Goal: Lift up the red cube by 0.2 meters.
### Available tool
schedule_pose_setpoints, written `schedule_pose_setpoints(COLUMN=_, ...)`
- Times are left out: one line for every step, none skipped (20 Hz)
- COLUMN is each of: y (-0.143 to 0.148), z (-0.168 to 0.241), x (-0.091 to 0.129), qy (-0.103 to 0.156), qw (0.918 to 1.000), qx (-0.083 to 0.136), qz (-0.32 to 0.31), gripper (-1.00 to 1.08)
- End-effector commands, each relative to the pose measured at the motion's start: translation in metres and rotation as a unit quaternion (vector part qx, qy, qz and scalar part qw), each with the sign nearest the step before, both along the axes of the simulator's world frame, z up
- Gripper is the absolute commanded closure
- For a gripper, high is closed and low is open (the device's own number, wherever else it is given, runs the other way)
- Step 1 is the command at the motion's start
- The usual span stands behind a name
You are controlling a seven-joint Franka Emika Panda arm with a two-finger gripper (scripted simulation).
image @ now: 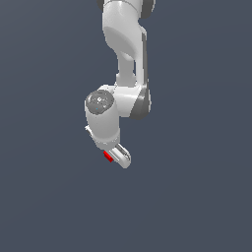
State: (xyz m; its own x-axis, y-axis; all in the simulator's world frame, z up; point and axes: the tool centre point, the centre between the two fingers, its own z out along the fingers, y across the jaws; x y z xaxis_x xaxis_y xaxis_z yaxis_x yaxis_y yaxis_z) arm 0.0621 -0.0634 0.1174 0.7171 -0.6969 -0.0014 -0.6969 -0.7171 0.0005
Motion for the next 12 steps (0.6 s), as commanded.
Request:
schedule_pose_setpoints(y=0.000, z=0.027, x=0.000, qy=-0.001, qw=1.0000, qx=0.000, qz=0.000, gripper=1.08)
schedule_pose_setpoints(y=0.000, z=0.037, x=0.000, qy=-0.001, qw=1.0000, qx=0.000, qz=0.000, gripper=1.08)
schedule_pose_setpoints(y=0.000, z=0.047, x=-0.001, qy=-0.001, qw=1.0000, qx=0.000, qz=0.000, gripper=1.08)
schedule_pose_setpoints(y=0.000, z=0.056, x=0.000, qy=-0.001, qw=1.0000, qx=0.000, qz=0.000, gripper=1.08)
schedule_pose_setpoints(y=0.000, z=0.065, x=0.000, qy=-0.001, qw=1.0000, qx=0.000, qz=0.000, gripper=1.08)
schedule_pose_setpoints(y=-0.001, z=0.073, x=0.000, qy=-0.001, qw=1.0000, qx=0.000, qz=0.000, gripper=1.08)
schedule_pose_setpoints(y=-0.001, z=0.080, x=0.000, qy=-0.001, qw=1.0000, qx=0.000, qz=0.000, gripper=1.08)
schedule_pose_setpoints(y=-0.001, z=0.087, x=0.000, qy=-0.001, qw=1.0000, qx=0.000, qz=0.000, gripper=1.08)
schedule_pose_setpoints(y=-0.001, z=0.093, x=0.000, qy=-0.001, qw=1.0000, qx=0.000, qz=0.000, gripper=1.08)
schedule_pose_setpoints(y=0.000, z=0.098, x=0.001, qy=-0.001, qw=1.0000, qx=-0.001, qz=0.000, gripper=1.08)
schedule_pose_setpoints(y=0.000, z=0.103, x=0.001, qy=-0.001, qw=1.0000, qx=-0.001, qz=0.000, gripper=1.08)
schedule_pose_setpoints(y=-0.001, z=0.106, x=0.001, qy=-0.001, qw=1.0000, qx=-0.001, qz=0.000, gripper=1.08)
